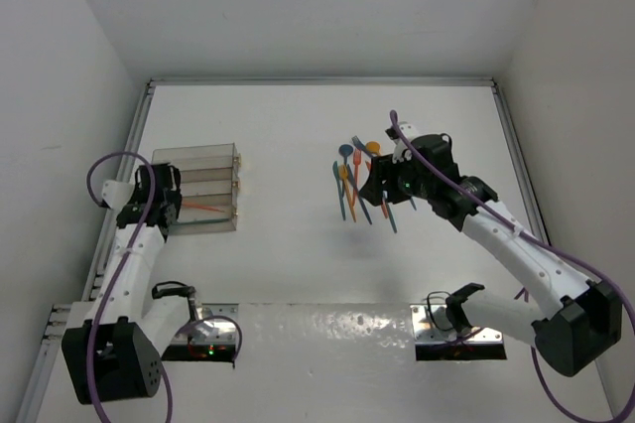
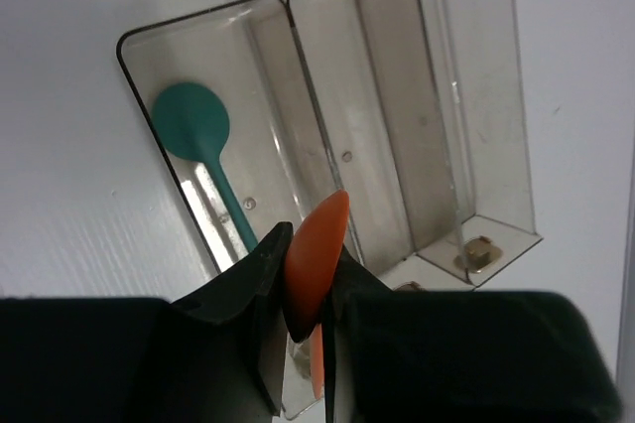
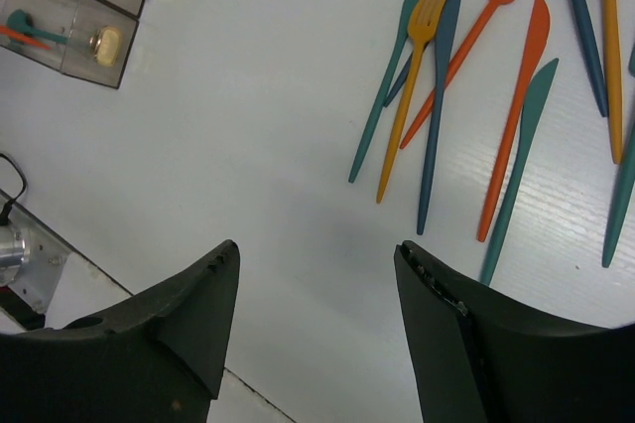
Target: Sort the eating utensils into containers
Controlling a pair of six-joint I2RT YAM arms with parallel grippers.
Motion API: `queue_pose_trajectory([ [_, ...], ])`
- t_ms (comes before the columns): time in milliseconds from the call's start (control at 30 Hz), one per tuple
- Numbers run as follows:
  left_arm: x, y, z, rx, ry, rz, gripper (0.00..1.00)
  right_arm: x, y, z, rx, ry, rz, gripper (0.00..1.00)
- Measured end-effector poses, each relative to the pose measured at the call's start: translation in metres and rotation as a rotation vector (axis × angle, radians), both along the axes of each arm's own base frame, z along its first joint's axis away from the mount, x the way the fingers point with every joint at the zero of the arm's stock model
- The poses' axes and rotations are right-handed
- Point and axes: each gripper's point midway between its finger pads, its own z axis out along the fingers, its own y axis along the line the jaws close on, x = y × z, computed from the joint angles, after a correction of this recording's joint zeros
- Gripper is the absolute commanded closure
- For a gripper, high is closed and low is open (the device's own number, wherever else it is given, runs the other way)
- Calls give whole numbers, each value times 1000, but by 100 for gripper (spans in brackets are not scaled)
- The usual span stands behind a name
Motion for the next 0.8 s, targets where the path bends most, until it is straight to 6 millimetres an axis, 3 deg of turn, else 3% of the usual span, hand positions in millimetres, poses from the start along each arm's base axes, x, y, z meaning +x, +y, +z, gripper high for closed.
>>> queue_pose_trajectory([
  [133, -3, -5, -21, -32, 42, -11, 94, 0, 0, 1, 2, -3, 1, 36],
  [300, -10, -10, -42, -71, 71, -6, 77, -1, -1, 1, 2, -3, 1, 35],
  [333, -10, -11, -44, -78, 70, -5, 69, -2, -1, 0, 1, -2, 1, 35],
  [400, -8, -13, -45, -89, 64, -5, 61, -2, -1, -2, -1, 2, 1, 34],
  [433, -7, -14, -44, -95, 58, -4, 53, -2, -1, -2, -1, 1, 1, 34],
  [633, -6, -16, -43, -109, 47, -3, 31, -2, -2, -2, -6, 1, -4, 34],
  [800, -5, -17, -35, -105, 36, -24, 25, 2, -5, -8, -28, 8, -24, 40],
])
